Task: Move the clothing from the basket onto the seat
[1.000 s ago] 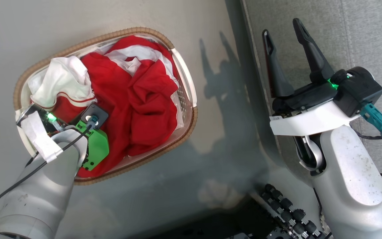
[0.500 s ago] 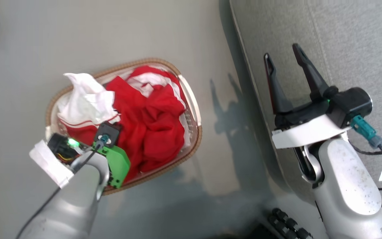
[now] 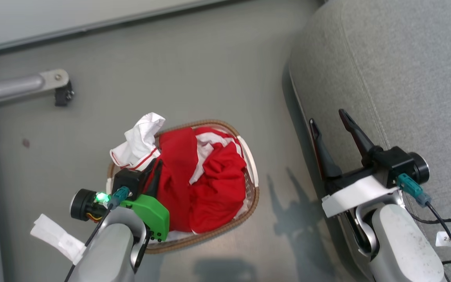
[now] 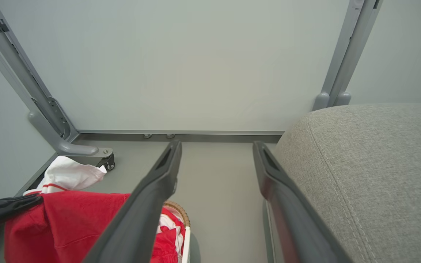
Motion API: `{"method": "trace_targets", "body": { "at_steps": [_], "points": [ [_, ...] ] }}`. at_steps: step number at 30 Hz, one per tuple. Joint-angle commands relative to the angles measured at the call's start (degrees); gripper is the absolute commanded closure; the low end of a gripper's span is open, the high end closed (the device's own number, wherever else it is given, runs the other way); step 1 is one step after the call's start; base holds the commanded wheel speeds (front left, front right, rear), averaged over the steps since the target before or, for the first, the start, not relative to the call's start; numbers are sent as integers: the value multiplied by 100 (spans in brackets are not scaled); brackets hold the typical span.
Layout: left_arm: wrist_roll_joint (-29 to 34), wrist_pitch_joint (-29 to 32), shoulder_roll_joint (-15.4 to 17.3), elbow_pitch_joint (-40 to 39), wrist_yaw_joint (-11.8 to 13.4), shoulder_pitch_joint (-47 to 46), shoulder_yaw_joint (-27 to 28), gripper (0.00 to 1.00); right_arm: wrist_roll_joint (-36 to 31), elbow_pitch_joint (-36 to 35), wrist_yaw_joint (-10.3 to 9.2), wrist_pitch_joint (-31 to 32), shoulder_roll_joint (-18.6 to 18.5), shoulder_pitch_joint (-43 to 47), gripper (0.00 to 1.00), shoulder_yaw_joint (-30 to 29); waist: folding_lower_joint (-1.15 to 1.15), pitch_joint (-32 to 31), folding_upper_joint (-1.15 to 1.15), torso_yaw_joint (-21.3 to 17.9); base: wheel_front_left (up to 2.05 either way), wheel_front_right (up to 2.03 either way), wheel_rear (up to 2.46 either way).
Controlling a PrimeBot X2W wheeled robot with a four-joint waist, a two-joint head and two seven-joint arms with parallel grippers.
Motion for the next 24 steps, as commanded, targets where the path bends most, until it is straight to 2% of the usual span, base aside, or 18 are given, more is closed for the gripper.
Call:
{"method": "trace_targets", "body": {
  "at_steps": [1,9,18,21,24],
  "points": [
    [1,-3,-15,-160,-6,158,76,100,-32,32,-2,-27,-27,150,0,-24,0,-739,0,325,0,0,0],
    [23,-3,-111,-1157,-56,620,400,100,19,194,-2,-27,-27,594,0,-13,0,-1377,0,416,0,0,0],
    [-106,-3,-257,-2005,-91,687,425,100,-29,360,-2,-27,-24,1012,0,126,0,-1765,0,499,0,0,0],
    [-181,-3,-276,-2190,-97,611,374,100,-114,436,-2,-27,-23,1052,0,378,0,-1761,0,552,0,0,0],
    [-230,-4,-291,-2315,-101,539,270,100,-136,554,-2,-27,-21,981,0,891,0,-1734,0,595,0,0,0]
  ]
}}
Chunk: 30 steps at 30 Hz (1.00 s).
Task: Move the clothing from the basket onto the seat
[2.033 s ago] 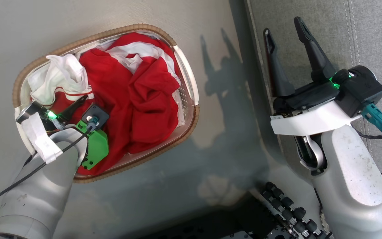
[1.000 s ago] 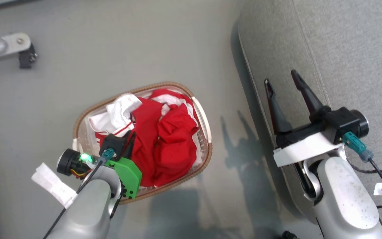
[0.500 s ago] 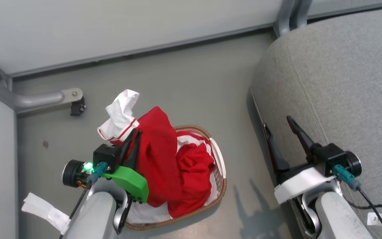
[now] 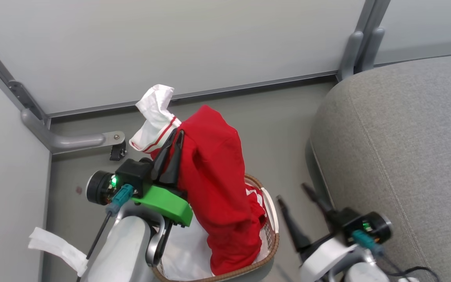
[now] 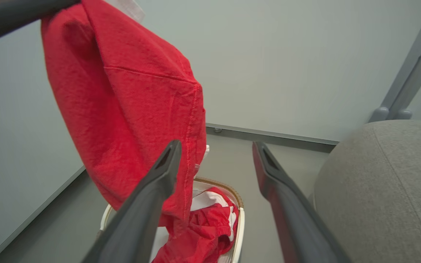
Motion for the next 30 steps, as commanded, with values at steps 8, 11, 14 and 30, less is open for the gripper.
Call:
{"method": "trace_targets", "body": {
  "at_steps": [8,11,14,30],
  "points": [
    [-134,-5,-2,-152,-21,-281,-445,100,300,411,-3,-27,-23,-922,0,1770,0,159,0,215,0,0,0],
    [-210,-5,-4,-157,-22,-348,-582,100,494,532,-3,-27,-19,-1309,0,2109,0,201,0,315,0,0,0],
    [-339,-5,-4,-165,-22,-405,-789,100,597,808,-3,-27,-17,-1702,0,2278,0,239,0,465,0,0,0],
    [-676,-5,-5,-383,-22,-663,-1481,100,954,2023,-4,-27,-17,-2235,40,2390,0,429,0,883,0,0,0]
  ]
}}
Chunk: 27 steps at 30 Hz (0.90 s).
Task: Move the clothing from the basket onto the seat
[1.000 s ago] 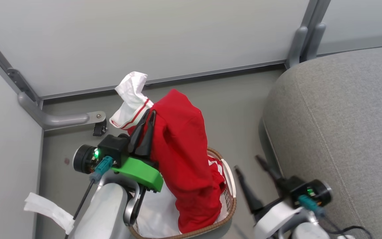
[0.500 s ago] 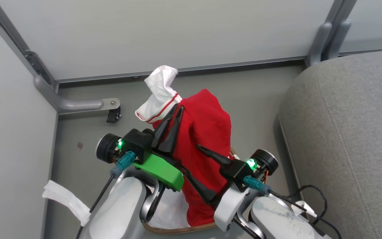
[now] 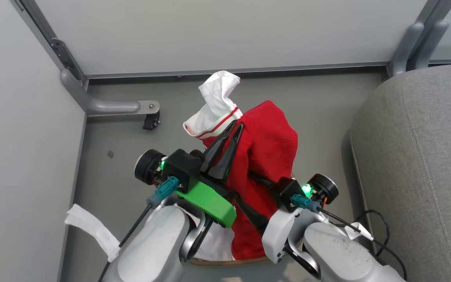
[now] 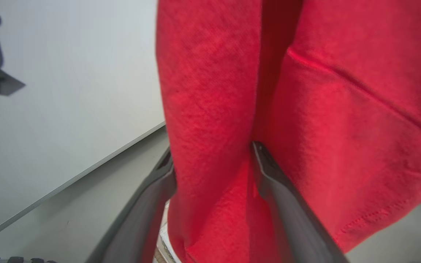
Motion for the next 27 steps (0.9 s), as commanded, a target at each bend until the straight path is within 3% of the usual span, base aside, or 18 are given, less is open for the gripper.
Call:
{"method": "trace_targets", "body": {
  "at_steps": [1,2,3,4,12,20,22,27],
  "points": [
    [-58,-5,13,-38,-9,-127,-32,100,86,115,-6,-27,-20,-12,53,-13,0,10,0,72,0,0,0],
    [-78,-5,13,-46,1,-137,-47,100,111,205,-6,-27,-22,1,66,-4,0,12,0,87,0,0,0],
    [-87,-5,12,-49,19,-151,-58,100,135,296,-6,-27,-22,8,92,13,0,13,0,101,0,0,0],
    [-100,-5,12,-50,30,-156,-59,100,164,362,-6,-26,-23,24,100,1,0,12,0,109,0,0,0],
    [-48,-5,11,8,86,-119,80,100,54,679,-6,-20,-25,235,100,-547,0,21,0,22,0,0,0],
    [84,-5,15,53,76,38,308,100,-123,101,-6,-22,-26,467,100,-1172,0,40,0,-136,0,0,0],
    [132,-5,11,94,88,56,375,0,-148,-253,-6,-21,-25,574,100,-1458,0,41,0,-170,0,0,0],
    [290,-3,15,297,95,152,556,0,-63,-1255,-6,-22,-22,887,100,-2030,0,7,0,-309,0,0,0]
  ]
}}
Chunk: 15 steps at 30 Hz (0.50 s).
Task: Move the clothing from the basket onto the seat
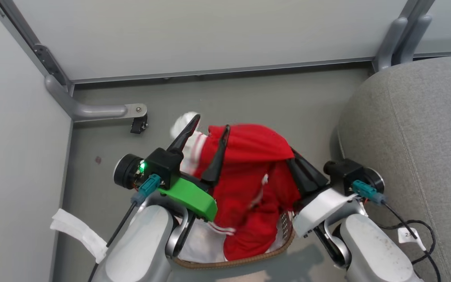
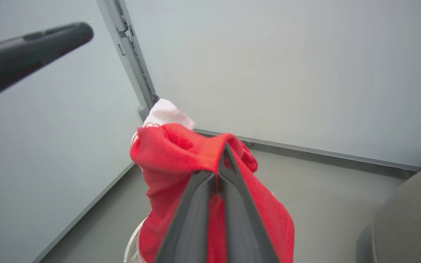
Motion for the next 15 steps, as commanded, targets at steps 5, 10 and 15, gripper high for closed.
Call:
{"method": "trace_targets", "body": {
  "at_steps": [5,10,15],
  "points": [
    [276,2,48,139,-13,220,248,0,41,-936,-6,-15,-25,378,100,-431,0,-66,0,-357,0,0,0],
    [400,2,70,208,-42,433,447,0,37,-1394,-6,-15,-24,590,100,-629,0,-87,0,-814,0,0,0],
    [414,2,52,220,-49,659,769,0,-48,-1519,-5,-15,-24,666,100,-660,0,-91,0,-1439,0,0,0]
  ]
}}
